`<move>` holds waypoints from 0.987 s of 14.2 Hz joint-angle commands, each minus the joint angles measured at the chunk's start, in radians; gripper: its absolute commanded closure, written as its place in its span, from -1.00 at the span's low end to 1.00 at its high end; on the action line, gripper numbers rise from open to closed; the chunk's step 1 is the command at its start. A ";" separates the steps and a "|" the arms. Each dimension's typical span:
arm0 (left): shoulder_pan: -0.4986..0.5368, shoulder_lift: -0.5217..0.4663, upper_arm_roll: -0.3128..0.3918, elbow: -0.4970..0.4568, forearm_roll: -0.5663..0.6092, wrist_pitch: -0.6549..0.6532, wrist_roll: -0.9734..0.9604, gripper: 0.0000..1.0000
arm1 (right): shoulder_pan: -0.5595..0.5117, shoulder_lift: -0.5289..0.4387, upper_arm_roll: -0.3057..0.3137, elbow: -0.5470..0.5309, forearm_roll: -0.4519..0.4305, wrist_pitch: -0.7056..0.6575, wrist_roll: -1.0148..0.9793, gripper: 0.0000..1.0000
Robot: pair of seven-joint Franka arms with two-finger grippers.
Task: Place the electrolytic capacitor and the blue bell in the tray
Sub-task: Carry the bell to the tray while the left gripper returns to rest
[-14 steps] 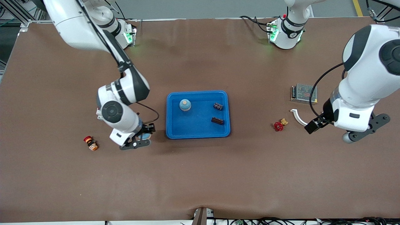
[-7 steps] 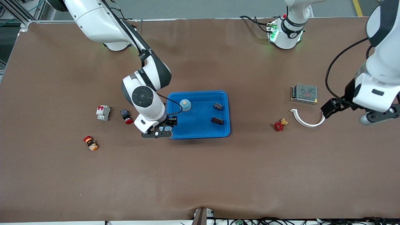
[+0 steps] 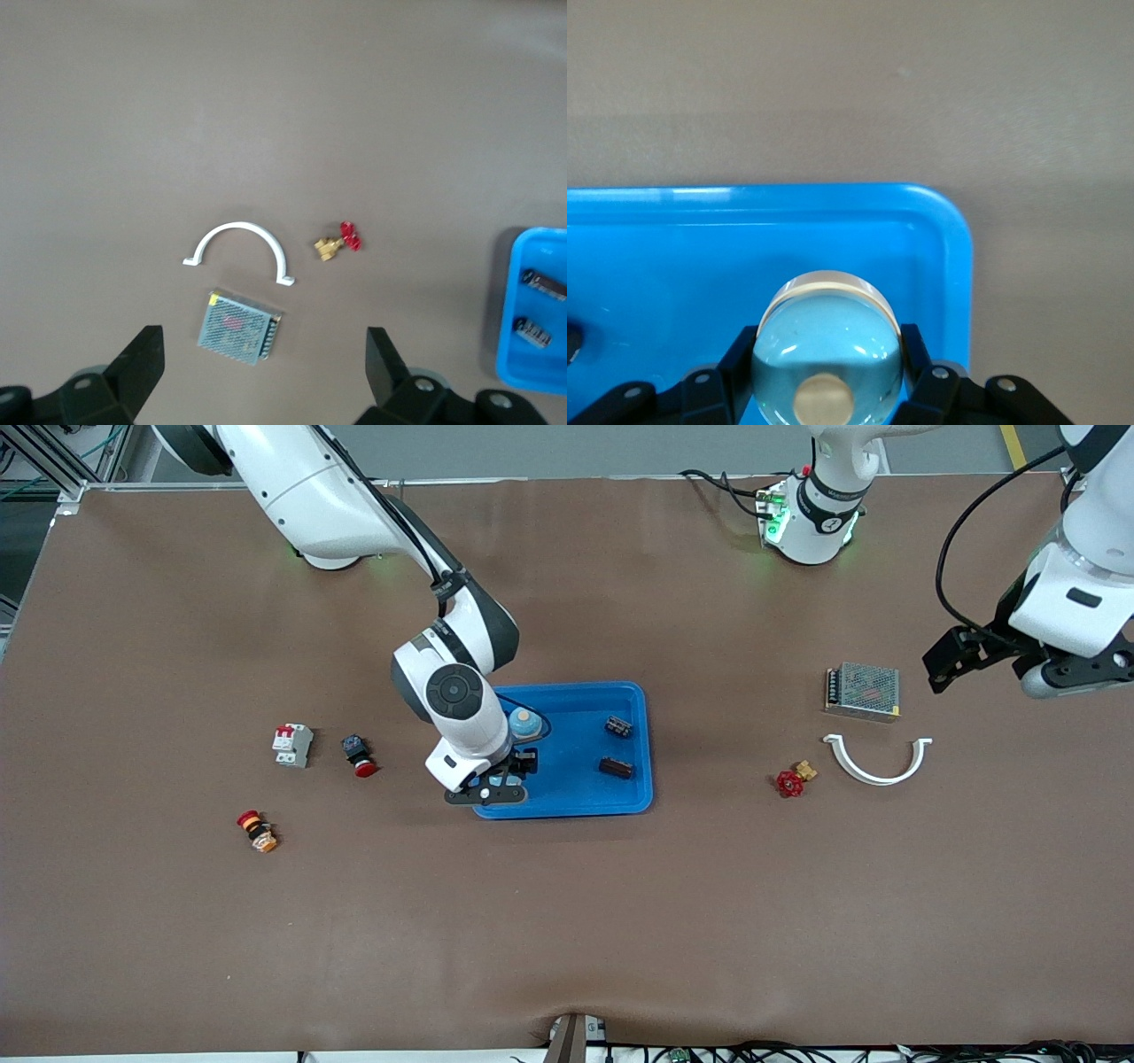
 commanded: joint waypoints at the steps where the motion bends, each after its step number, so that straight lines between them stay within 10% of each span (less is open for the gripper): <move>1: -0.011 -0.061 0.034 -0.051 -0.022 -0.015 0.089 -1.00 | 0.026 0.020 -0.012 -0.003 -0.001 0.020 0.019 0.02; 14: -0.011 -0.034 0.056 0.003 -0.047 -0.038 0.158 -1.00 | 0.056 0.068 -0.016 -0.016 -0.003 0.084 0.021 -0.04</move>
